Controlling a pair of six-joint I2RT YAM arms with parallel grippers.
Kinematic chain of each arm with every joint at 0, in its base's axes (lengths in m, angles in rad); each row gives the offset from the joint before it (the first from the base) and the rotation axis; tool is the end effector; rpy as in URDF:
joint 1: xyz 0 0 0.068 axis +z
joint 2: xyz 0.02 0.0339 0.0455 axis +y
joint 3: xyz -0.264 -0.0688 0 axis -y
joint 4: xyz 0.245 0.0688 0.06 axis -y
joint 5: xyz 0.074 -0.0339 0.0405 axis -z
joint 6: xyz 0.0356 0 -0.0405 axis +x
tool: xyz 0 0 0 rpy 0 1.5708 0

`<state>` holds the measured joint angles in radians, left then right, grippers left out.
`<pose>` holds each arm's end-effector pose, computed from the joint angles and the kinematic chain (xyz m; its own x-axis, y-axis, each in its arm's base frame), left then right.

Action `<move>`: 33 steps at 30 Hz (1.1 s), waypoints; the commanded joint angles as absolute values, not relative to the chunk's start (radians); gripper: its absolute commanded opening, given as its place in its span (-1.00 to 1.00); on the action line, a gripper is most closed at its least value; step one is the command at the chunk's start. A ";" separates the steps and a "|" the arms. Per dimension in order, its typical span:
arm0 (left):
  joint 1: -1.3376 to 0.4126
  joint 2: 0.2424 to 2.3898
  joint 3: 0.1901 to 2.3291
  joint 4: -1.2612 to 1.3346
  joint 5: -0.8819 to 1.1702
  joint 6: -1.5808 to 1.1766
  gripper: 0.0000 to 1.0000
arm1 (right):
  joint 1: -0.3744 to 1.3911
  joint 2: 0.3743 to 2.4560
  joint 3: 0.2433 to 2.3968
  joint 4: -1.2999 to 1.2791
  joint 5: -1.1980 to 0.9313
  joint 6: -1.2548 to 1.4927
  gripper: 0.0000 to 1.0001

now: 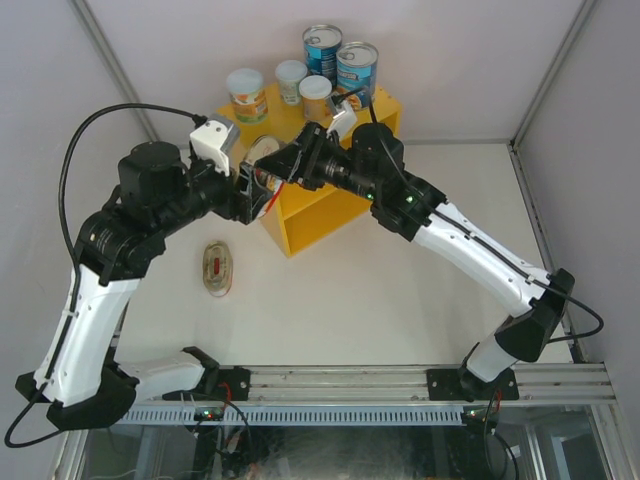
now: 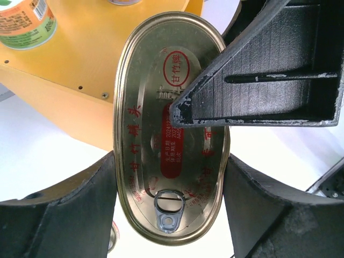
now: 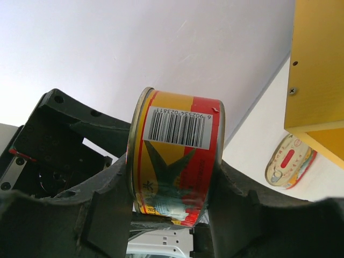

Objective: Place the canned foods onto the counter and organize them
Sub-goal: Place the canned food on the counter.

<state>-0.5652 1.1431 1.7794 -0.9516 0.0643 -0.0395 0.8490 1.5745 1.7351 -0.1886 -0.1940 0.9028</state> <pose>0.1474 -0.0962 0.5136 -0.2848 0.1340 -0.9492 0.5753 0.8159 -0.0575 0.2341 0.2763 0.4729 -0.6897 0.3824 -0.6149 -0.5206 0.3285 0.7881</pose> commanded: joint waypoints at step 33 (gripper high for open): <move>-0.476 1.006 1.440 -0.333 -0.157 -0.138 0.56 | 0.698 1.777 1.907 0.021 -0.222 1.143 -0.94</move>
